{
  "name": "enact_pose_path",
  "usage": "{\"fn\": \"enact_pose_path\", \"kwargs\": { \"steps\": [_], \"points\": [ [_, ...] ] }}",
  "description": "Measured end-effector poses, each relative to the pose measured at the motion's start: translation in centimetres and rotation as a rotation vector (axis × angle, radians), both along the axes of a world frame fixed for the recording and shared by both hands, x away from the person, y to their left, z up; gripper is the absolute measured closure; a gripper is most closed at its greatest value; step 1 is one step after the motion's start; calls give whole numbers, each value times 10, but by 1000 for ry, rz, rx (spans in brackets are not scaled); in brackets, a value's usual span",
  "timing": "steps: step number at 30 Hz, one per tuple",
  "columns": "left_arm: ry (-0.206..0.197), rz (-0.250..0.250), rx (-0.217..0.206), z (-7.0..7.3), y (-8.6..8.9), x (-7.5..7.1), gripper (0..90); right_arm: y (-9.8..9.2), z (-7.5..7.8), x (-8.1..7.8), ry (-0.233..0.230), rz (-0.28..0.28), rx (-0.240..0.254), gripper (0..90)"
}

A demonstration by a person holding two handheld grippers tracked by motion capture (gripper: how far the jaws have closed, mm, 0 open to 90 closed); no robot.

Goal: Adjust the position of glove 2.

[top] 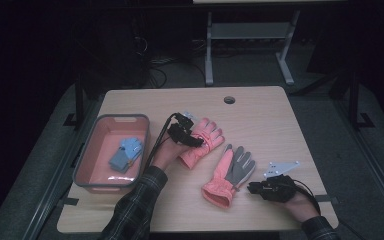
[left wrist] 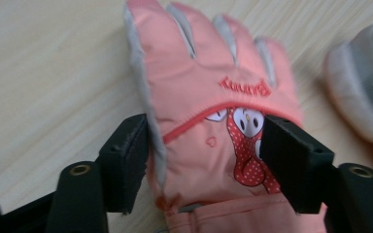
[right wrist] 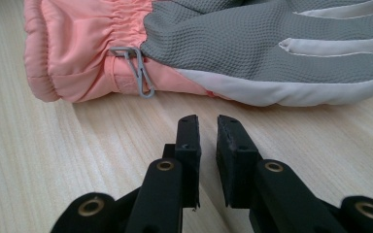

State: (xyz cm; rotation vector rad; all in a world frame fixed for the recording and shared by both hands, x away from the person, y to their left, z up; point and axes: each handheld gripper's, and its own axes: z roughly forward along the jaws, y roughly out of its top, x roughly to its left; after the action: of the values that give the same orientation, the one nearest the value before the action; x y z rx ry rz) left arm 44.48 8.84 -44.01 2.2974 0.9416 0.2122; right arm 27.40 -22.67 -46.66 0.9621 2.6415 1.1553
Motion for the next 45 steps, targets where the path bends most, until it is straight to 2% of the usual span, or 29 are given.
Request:
{"fn": "enact_pose_path", "kwargs": {
  "steps": [9,12,14,16,18,20,26,29,32,40,45],
  "points": [
    [46,1,-15,-10,3,5,393,3,0,0,4,1,-2,792],
    [74,-7,-34,-11,4,6,509,3,0,0,4,3,-3,792],
    [85,-13,-56,-9,6,6,626,4,-1,0,8,3,-3,795],
    [73,-31,-54,-7,6,4,709,5,-1,0,0,10,-5,804],
    [79,-29,-67,-5,7,3,774,6,-1,0,2,11,-1,813],
    [84,-18,-99,-2,9,3,791,8,-1,0,3,14,0,825],
    [105,-19,-146,15,21,-2,793,11,-1,2,6,19,7,868],
    [106,-30,-156,26,27,-7,792,15,-2,3,7,25,9,889],
    [101,-19,-168,34,30,-12,791,21,-1,5,10,32,7,900],
    [96,-23,-196,48,38,-21,791,41,-1,12,4,45,3,900],
    [96,-36,-195,56,41,-25,790,58,-1,19,-11,54,-14,900]
  ]
}}
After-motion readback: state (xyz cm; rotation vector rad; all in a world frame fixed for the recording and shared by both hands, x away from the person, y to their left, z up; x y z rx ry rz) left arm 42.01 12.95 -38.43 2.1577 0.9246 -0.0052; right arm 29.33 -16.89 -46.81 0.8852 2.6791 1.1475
